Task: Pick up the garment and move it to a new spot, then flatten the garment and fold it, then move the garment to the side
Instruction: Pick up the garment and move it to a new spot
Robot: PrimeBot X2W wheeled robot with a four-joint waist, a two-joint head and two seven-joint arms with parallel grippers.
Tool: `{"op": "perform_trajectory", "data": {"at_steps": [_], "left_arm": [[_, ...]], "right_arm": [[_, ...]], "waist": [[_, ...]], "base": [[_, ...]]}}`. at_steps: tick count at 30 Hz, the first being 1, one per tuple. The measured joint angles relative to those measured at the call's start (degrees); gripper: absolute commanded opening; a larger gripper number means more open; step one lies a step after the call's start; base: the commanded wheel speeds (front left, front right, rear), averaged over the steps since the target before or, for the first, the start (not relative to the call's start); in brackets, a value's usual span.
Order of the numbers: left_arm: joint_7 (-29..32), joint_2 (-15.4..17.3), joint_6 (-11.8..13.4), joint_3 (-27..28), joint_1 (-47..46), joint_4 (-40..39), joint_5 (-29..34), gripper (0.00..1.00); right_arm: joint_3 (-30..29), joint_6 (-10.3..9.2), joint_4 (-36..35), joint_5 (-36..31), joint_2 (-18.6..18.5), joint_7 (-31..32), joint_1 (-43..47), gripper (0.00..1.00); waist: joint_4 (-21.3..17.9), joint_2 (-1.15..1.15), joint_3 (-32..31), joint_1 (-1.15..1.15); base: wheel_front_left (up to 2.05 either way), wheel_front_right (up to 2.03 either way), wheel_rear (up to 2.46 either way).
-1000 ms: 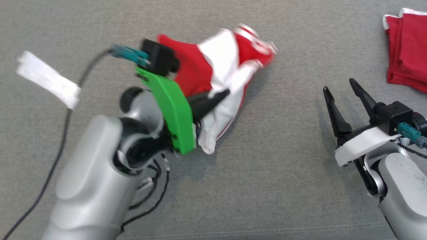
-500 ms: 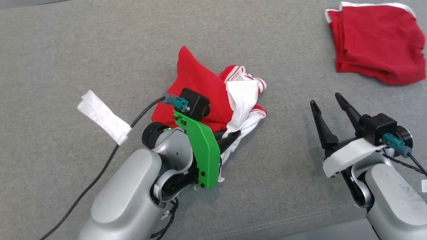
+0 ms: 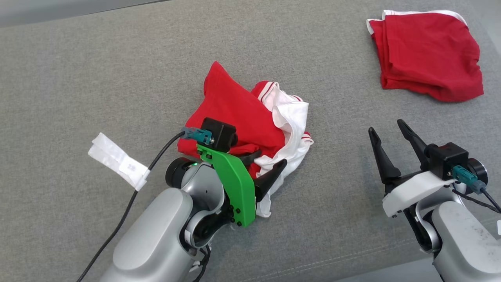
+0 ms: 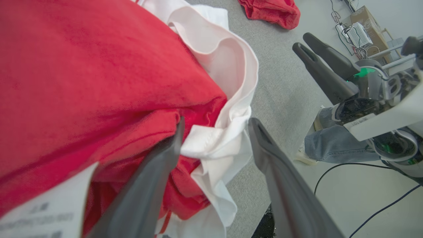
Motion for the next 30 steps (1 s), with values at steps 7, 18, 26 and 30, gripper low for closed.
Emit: {"op": "perform_trajectory", "data": {"at_steps": [7,18,26,30], "left_arm": [[-3.1,0.01,0.55,-1.38,0.02,0.77,0.35,1.0],[-6.89,0.02,0.58,-3.52,-0.21,-3.23,0.53,1.0],[-8.64,0.0,2.02,-4.83,-0.38,-4.67,-0.1,1.0],[-9.24,0.01,2.32,-5.24,-0.34,-4.58,-0.22,1.0]], "right_arm": [[0.96,1.01,-0.38,-0.27,0.03,0.0,0.85,1.0],[2.78,2.02,-0.35,-0.88,0.37,0.0,1.2,1.0],[5.08,3.53,0.1,-1.2,1.96,0.0,2.07,1.0],[5.38,3.53,1.43,-1.2,1.96,0.0,2.31,1.0]], "waist": [[2.29,0.0,-0.8,0.0],[4.87,0.0,-2.71,0.0],[5.41,0.0,-3.83,0.0],[6.21,0.0,-4.14,0.0]], "base": [[0.0,0.0,0.0],[0.0,0.0,0.0],[0.0,0.0,0.0],[0.0,0.0,0.0]]}}
